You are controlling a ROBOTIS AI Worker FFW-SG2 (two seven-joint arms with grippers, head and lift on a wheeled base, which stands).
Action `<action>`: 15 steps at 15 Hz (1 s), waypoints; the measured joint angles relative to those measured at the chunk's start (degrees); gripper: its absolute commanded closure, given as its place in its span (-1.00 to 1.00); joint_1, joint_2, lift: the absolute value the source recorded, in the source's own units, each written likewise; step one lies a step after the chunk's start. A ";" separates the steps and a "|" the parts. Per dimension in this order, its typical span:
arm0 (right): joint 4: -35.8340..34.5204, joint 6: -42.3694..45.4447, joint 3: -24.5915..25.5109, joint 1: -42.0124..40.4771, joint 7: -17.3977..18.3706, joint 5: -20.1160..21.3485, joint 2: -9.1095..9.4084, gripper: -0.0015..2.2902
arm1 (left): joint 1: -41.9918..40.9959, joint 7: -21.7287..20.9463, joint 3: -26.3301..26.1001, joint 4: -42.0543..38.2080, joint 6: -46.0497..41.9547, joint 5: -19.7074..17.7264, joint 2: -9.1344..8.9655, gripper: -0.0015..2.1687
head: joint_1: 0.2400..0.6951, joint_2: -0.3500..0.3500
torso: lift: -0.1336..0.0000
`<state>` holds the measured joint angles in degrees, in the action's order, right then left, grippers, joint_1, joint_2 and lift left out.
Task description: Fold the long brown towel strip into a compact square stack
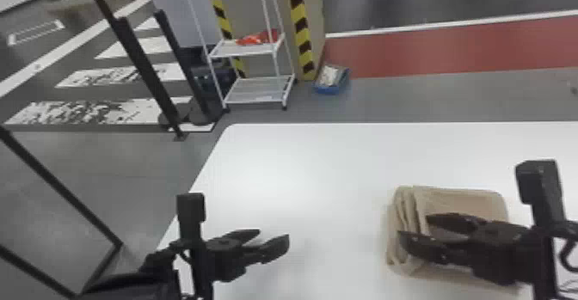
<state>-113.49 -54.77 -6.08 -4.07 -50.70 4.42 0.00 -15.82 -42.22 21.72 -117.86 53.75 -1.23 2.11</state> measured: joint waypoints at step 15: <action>-12.94 -10.81 4.82 -5.80 -15.78 10.16 0.00 0.65 | 3.43 -1.75 -2.59 -5.27 1.54 -2.60 -0.07 -0.81 | 1.00 0.73 | -0.86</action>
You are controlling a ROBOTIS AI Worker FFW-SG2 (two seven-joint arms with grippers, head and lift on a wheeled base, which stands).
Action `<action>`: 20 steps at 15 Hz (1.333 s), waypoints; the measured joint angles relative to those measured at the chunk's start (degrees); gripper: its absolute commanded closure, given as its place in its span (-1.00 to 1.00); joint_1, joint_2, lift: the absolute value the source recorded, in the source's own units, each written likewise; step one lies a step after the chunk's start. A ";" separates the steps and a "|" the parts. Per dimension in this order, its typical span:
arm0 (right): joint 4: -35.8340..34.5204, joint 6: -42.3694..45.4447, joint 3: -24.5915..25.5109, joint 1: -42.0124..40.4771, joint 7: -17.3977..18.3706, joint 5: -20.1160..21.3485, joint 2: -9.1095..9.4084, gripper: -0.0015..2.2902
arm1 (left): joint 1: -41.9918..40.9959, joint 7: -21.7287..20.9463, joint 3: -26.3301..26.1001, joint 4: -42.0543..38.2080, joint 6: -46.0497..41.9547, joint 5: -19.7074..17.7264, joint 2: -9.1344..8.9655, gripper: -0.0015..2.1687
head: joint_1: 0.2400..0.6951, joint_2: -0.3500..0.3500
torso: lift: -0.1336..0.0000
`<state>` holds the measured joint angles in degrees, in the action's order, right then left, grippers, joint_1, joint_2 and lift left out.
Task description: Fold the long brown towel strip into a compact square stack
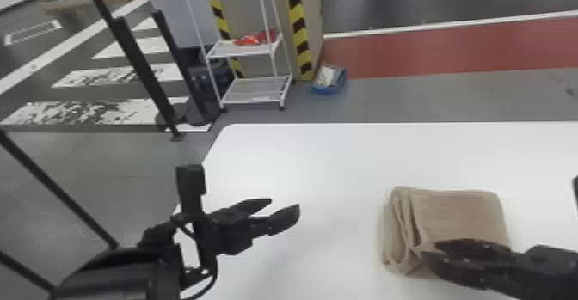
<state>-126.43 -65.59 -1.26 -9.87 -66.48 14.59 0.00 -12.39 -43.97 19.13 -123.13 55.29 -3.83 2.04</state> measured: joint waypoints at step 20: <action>-1.30 -4.34 1.46 -3.31 -4.18 14.51 0.00 0.94 | 33.41 3.00 -30.19 48.06 -27.77 14.56 -2.04 0.98 | 1.00 -0.32 | -0.86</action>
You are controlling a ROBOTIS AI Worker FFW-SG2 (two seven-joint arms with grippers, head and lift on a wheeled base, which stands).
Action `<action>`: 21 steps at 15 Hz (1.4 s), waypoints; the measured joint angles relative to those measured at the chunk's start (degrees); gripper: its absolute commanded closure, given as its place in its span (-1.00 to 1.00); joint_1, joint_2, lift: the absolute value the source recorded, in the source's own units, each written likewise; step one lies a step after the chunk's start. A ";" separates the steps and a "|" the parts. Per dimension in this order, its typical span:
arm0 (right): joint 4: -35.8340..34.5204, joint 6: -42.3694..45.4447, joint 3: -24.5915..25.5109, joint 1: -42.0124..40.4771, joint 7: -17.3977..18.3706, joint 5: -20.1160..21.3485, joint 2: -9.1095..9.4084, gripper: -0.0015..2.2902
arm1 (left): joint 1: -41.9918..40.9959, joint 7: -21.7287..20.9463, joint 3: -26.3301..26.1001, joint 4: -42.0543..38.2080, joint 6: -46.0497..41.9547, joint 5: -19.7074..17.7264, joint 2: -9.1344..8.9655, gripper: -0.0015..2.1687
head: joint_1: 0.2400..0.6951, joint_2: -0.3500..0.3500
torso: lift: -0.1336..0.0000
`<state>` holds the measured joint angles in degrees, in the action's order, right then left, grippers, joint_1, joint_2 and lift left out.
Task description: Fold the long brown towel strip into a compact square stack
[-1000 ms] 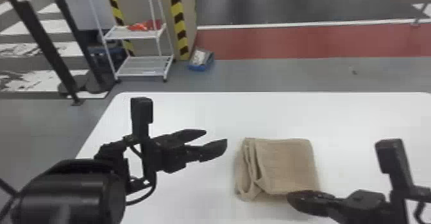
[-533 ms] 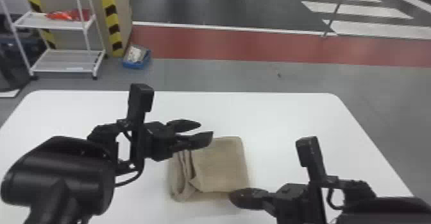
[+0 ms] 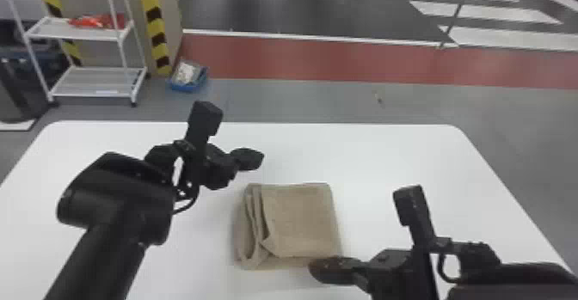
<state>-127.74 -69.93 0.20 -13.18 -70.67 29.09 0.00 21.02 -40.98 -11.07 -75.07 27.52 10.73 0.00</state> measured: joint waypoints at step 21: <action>12.79 -3.50 3.50 13.09 5.51 6.25 0.00 0.93 | -2.81 -26.12 5.39 -4.89 9.74 12.09 0.20 0.98 | 1.00 -0.46 | -0.86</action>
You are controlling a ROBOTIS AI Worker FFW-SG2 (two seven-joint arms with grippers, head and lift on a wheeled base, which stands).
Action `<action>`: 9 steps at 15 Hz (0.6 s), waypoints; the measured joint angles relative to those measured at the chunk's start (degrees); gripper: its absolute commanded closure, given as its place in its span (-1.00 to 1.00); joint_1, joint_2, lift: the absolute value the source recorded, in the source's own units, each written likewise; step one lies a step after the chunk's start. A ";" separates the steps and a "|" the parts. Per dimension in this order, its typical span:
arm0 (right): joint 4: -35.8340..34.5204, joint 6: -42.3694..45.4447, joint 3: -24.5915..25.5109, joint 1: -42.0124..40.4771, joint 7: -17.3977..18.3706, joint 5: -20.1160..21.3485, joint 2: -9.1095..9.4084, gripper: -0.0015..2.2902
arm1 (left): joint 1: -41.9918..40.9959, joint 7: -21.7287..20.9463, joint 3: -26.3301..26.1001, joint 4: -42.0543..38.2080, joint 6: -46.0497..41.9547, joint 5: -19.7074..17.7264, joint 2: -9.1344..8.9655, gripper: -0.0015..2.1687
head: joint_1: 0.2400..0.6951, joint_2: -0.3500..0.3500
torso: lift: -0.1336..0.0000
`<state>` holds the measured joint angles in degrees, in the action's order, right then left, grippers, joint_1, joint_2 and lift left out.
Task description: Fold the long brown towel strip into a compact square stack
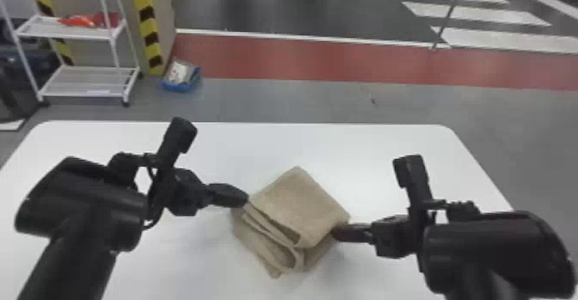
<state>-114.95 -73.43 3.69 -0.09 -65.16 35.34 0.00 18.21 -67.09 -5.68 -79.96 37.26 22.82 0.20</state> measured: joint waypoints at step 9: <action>8.37 5.22 1.52 5.81 7.73 -1.06 0.00 0.93 | -7.21 -11.52 2.27 -11.90 6.04 -0.86 2.08 0.98 | 1.00 -0.53 | -0.86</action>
<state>-106.58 -68.21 5.21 5.72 -57.43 34.28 0.00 11.00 -78.61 -3.42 -91.86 43.29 21.96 2.28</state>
